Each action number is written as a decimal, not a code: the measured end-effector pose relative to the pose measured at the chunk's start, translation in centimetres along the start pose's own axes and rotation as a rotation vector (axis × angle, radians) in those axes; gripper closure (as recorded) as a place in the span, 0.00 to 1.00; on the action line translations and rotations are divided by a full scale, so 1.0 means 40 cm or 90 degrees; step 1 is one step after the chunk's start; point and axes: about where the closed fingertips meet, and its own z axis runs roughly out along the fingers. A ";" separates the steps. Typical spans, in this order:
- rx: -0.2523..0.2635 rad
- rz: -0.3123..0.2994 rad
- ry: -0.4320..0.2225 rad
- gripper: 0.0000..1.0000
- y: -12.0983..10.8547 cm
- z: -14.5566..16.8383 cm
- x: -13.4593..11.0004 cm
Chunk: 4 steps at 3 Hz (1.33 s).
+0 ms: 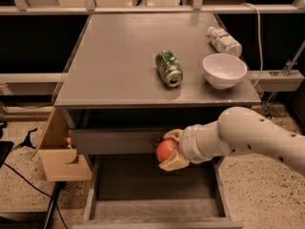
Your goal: Place apple into middle drawer
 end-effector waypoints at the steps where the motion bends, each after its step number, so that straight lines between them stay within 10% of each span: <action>1: -0.004 0.012 0.008 1.00 0.004 0.023 0.055; 4: -0.011 0.023 0.009 1.00 0.026 0.069 0.118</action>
Offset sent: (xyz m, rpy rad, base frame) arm -0.0008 -0.0293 -0.0687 -0.0267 0.0879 -0.0328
